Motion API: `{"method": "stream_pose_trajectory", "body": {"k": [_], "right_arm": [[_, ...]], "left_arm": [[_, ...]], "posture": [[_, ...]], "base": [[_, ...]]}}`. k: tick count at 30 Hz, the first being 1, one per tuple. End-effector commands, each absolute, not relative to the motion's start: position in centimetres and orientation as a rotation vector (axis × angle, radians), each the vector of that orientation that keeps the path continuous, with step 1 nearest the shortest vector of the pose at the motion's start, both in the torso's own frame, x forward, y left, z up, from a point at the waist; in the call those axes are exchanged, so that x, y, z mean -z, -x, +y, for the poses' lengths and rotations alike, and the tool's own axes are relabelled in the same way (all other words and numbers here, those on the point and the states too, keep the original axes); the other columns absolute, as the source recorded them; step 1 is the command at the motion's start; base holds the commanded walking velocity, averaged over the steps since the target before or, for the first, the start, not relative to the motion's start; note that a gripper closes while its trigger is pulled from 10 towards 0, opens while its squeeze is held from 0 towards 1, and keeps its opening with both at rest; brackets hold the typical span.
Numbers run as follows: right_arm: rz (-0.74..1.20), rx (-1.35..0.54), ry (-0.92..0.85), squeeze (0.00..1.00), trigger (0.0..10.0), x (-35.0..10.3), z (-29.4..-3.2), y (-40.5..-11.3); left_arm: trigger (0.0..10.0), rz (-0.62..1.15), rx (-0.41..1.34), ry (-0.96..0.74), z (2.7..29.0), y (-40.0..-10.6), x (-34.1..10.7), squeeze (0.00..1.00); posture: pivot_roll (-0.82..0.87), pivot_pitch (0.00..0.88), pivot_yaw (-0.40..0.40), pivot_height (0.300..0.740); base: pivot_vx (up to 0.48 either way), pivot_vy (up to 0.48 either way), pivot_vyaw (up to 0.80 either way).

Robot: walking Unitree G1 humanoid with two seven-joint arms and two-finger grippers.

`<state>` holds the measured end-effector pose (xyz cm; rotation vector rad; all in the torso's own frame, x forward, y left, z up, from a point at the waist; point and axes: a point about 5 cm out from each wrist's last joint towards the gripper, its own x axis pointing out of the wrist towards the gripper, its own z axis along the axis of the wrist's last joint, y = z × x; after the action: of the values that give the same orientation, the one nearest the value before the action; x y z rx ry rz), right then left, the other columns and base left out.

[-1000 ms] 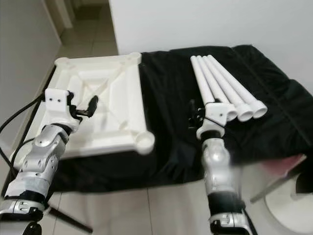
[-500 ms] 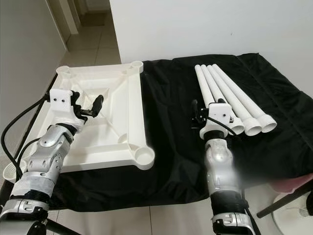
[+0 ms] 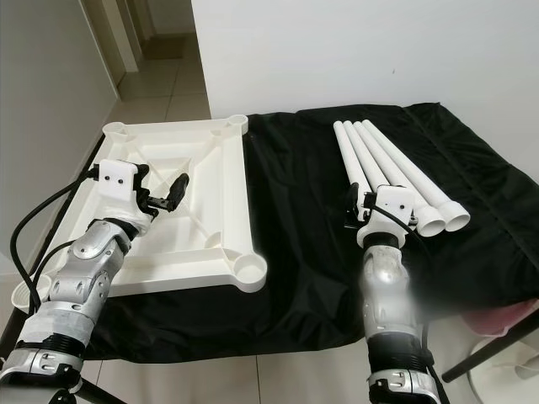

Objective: Building children table

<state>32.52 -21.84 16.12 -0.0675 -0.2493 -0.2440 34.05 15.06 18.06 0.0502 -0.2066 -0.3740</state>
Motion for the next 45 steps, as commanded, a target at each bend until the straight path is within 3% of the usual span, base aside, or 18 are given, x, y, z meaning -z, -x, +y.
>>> {"method": "stream_pose_trajectory", "body": {"k": [1,18,42,43,44,45], "right_arm": [[-0.187,0.230,0.035,0.00,10.0,-15.4,-22.1,-32.9],[-0.027,0.211,0.008,0.00,10.0,-13.4,-22.8,-33.7],[0.071,0.057,-0.039,0.00,10.0,-13.6,-21.0,-37.1],[0.083,0.041,-0.041,0.00,2.8,-13.5,-20.8,-37.2],[0.083,0.041,-0.041,0.00,2.8,-13.5,-20.8,-37.2],[0.110,0.029,-0.039,0.00,0.0,-13.2,-20.6,-37.2]], "left_arm": [[10.0,-0.173,0.504,-0.093,14.5,-33.6,-17.7,0.00],[10.0,-0.143,0.568,-0.133,15.1,-32.4,-18.0,0.00],[10.0,-0.086,0.523,-0.170,16.4,-30.7,-18.0,0.00],[10.0,-0.081,0.520,-0.171,16.5,-30.6,-17.9,0.00],[10.0,-0.081,0.520,-0.171,16.5,-30.6,-17.9,0.00],[10.0,-0.079,0.517,-0.177,16.6,-30.6,-17.9,0.00]], "posture": [[-0.09,0.000,0.088,0.740],[-0.05,0.063,0.093,0.740],[0.03,0.109,0.083,0.740],[0.04,0.110,0.078,0.740],[0.04,0.110,0.078,0.740],[0.04,0.111,0.076,0.740]], "base": [[0.000,0.000,0.00],[0.000,0.000,0.00],[0.000,0.000,0.00],[0.000,0.000,0.00],[0.000,0.000,0.00],[0.000,0.000,0.00]]}}
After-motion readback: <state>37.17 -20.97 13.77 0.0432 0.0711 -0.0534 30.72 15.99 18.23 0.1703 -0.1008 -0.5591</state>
